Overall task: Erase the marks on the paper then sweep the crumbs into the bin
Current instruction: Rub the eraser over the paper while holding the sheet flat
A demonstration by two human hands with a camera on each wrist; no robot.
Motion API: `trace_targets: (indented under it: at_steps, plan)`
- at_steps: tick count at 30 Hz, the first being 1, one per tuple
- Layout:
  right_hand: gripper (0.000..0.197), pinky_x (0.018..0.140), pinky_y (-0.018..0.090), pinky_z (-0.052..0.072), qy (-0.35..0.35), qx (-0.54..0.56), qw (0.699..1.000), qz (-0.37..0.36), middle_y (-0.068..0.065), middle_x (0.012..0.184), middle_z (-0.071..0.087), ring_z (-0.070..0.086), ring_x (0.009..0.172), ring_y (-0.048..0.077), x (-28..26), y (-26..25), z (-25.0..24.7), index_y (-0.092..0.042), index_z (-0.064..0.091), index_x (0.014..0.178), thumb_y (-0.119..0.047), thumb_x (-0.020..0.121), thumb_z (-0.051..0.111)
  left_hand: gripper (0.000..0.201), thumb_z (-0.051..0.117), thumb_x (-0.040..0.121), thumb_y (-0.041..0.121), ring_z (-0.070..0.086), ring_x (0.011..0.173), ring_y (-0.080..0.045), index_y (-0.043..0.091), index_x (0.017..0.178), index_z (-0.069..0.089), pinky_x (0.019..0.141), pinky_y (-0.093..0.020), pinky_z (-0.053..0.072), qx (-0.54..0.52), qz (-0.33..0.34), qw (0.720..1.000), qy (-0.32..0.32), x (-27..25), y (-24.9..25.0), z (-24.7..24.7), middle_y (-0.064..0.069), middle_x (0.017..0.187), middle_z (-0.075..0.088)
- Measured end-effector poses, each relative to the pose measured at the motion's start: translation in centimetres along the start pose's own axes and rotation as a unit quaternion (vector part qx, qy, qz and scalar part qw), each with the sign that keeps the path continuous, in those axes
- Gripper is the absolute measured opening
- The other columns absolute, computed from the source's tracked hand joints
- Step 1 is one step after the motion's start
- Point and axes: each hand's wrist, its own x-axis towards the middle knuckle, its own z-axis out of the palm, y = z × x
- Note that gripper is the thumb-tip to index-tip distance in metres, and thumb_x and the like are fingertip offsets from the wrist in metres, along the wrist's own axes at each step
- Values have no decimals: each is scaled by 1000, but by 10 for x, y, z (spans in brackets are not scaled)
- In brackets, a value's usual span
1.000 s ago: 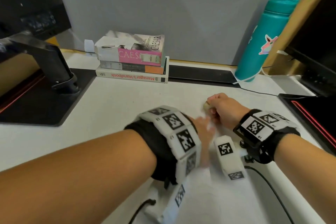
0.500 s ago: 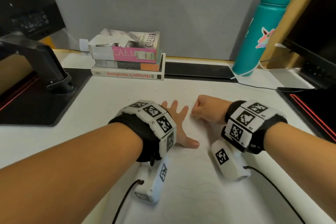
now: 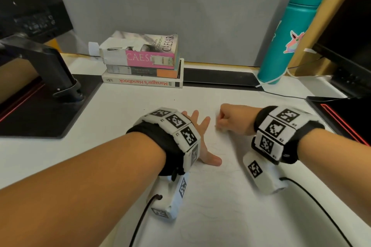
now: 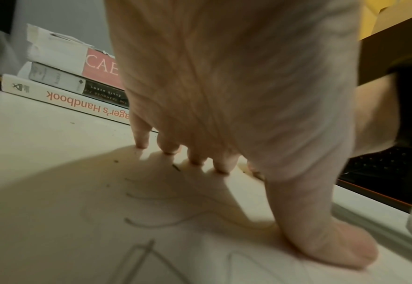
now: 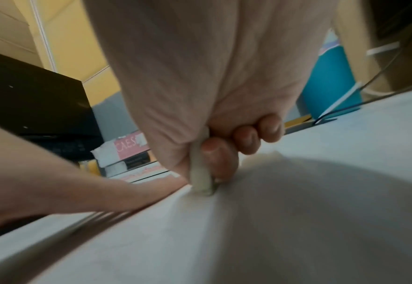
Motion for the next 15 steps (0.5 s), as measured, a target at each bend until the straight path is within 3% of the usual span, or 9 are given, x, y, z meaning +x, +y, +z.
trace_targets:
  at_steps: [4,8,12,15]
  plan:
    - [13,58,19,34,-19,-13,999,-48,1,76,50,44,65,12,0,-11,12,-11,49,86,-20,95,43,121,52,70,78,-19,145,-30,23,149,-22,114,-52,-2,1,2,1000,10,2,-2,4,-2,157,-25]
    - [15,60,21,36,5,-16,1000,-25,2,77,51,47,68,13,6,-13,5,-10,53,96,-21,95,44,126,51,68,81,-19,145,-28,19,149,-23,115,-50,-3,1,-5,1000,11,2,-3,4,-1,157,-26]
    - [19,61,22,38,-7,8,997,-70,8,81,54,49,74,19,11,-17,18,-12,50,74,-15,92,46,125,56,69,76,-19,145,-25,18,149,-21,116,-47,-5,-22,-1,1000,19,-1,-4,3,-4,157,-26]
    - [16,74,27,40,44,37,998,11,4,87,54,50,81,18,21,1,9,-10,52,101,-23,94,46,130,54,66,80,-17,146,-24,15,148,-22,116,-48,-2,-8,-9,1000,8,-1,-5,2,-5,156,-26]
